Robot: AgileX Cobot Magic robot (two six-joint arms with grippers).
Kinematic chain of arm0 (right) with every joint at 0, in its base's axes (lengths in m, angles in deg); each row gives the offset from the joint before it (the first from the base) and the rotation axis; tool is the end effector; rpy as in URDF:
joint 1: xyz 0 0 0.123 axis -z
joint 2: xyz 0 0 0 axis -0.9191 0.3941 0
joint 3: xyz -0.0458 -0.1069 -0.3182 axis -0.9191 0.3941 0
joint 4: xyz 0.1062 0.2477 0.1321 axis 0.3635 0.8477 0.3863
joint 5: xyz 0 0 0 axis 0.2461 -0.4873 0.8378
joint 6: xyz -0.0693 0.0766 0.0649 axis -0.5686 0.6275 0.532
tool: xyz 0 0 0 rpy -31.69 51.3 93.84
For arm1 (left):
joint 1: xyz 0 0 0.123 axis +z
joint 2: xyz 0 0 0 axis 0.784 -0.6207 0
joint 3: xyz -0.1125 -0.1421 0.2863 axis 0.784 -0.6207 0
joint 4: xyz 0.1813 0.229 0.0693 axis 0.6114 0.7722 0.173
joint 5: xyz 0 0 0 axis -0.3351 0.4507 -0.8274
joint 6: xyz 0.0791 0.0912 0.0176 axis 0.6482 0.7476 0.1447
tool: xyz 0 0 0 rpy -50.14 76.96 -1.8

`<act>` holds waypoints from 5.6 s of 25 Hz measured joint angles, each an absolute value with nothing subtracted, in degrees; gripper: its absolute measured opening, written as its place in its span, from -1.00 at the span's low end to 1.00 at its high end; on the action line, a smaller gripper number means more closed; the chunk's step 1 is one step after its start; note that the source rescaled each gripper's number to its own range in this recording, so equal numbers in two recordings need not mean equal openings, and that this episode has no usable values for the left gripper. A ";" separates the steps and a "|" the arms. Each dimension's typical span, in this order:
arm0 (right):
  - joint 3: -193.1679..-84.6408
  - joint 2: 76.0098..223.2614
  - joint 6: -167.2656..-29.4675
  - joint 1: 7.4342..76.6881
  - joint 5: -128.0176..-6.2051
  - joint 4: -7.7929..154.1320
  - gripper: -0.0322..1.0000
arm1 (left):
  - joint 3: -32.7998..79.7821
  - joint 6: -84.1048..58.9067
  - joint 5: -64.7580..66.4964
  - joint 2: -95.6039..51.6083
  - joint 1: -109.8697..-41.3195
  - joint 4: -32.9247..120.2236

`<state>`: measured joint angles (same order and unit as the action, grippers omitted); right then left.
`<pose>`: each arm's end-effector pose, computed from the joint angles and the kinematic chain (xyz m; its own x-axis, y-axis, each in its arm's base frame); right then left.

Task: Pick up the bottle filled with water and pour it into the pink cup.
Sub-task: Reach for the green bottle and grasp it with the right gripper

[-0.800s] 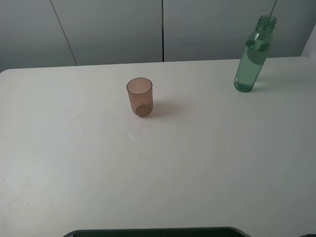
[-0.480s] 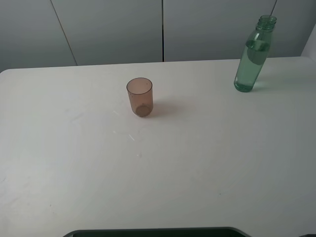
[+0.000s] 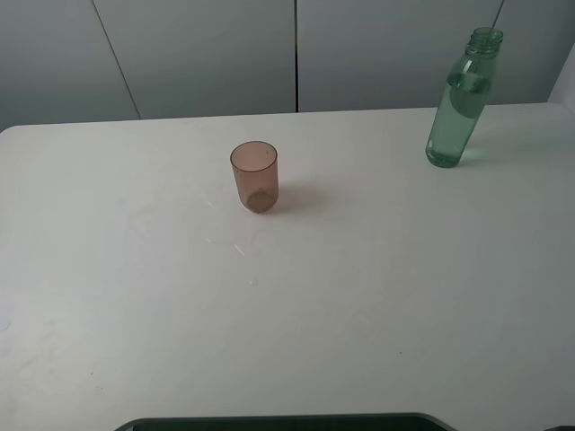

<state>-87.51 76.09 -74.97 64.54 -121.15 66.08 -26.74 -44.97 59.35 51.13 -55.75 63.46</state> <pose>0.0077 0.0018 0.2829 -0.4860 -0.0034 -0.8740 -0.0426 0.9989 0.0198 0.0089 0.0113 0.2885 -0.4659 0.1141 -0.8775 0.0232 0.9929 0.1168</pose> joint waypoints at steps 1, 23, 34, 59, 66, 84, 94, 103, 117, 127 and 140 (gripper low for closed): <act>-87.51 76.09 -74.97 64.54 -121.15 66.08 1.00 | -26.74 -44.97 59.35 51.13 -55.75 63.46; -88.49 76.19 -74.87 64.54 -121.04 70.65 1.00 | -26.74 -44.97 59.35 51.13 -55.75 63.46; -94.26 83.93 -75.50 64.54 -108.24 73.38 1.00 | -26.74 -44.97 59.35 51.13 -55.75 63.46; -82.86 133.03 -78.36 60.90 -35.23 71.87 1.00 | -26.74 -44.97 59.35 51.13 -55.75 63.46; -80.25 146.69 -76.17 57.96 -19.45 71.43 1.00 | -26.74 -44.97 59.35 51.13 -55.75 63.46; -80.25 175.59 -72.77 57.75 1.12 71.51 1.00 | -26.74 -44.75 59.35 51.13 -55.75 63.46; -87.09 185.88 -73.04 57.75 3.14 73.92 1.00 | -26.74 -44.75 59.35 51.13 -55.75 63.46; -95.63 192.32 -76.18 57.75 0.79 77.72 1.00 | -26.74 -44.75 59.35 51.13 -55.75 63.46; -105.96 200.57 -77.91 58.13 -0.97 81.11 1.00 | -26.74 -44.75 59.35 51.13 -55.75 63.46; -109.43 201.74 -78.13 59.69 -1.46 81.15 1.00 | -26.74 -44.75 59.35 51.08 -55.75 63.46; -109.48 201.74 -79.38 59.81 -1.60 80.90 -0.94 | -26.74 -44.75 59.35 51.13 -55.75 63.46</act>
<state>-109.48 201.74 -79.38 59.81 -1.60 80.90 -26.74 -44.75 59.35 51.13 -55.75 63.46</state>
